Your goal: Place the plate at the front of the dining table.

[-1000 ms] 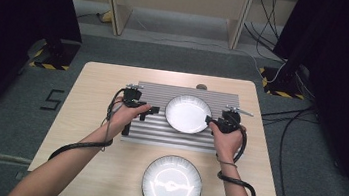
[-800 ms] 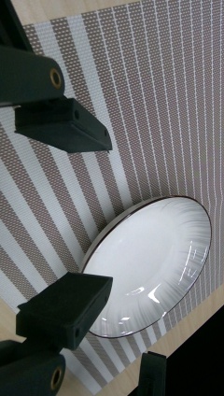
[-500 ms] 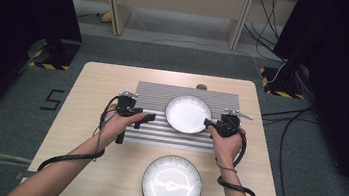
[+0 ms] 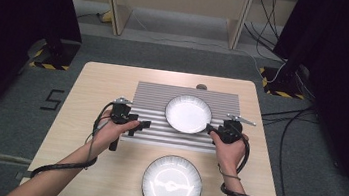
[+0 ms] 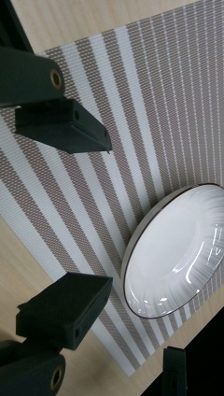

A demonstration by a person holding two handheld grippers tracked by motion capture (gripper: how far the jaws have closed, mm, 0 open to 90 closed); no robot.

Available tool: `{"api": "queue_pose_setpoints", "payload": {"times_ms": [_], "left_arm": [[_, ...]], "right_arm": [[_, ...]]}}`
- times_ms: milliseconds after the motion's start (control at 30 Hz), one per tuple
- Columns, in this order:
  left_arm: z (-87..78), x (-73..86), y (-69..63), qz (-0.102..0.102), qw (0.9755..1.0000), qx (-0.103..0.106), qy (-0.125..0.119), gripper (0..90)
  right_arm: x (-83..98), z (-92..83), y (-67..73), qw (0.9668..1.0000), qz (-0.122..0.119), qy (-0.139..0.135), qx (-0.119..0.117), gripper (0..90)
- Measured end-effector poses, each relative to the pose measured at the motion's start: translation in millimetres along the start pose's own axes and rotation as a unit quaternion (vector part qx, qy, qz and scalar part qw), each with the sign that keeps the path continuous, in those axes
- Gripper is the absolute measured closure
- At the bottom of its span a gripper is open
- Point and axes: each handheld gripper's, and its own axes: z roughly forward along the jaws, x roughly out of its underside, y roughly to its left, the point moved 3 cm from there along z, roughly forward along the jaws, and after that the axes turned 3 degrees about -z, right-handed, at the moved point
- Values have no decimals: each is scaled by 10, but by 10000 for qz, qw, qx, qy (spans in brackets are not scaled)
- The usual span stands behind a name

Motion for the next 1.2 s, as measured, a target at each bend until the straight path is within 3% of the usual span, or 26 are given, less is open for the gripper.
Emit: {"api": "queue_pose_setpoints", "payload": {"times_ms": [633, 1200], "left_arm": [[-206, 247, 116, -6, 9999, -74, -113, 287], [-380, 408, 222, -61, 9996, -184, -209, 287]], "right_arm": [[164, -122, 19, 10000, -35, 10, -59, 436], [283, -291, -115, 10000, 26, -38, 41, 435]]}}
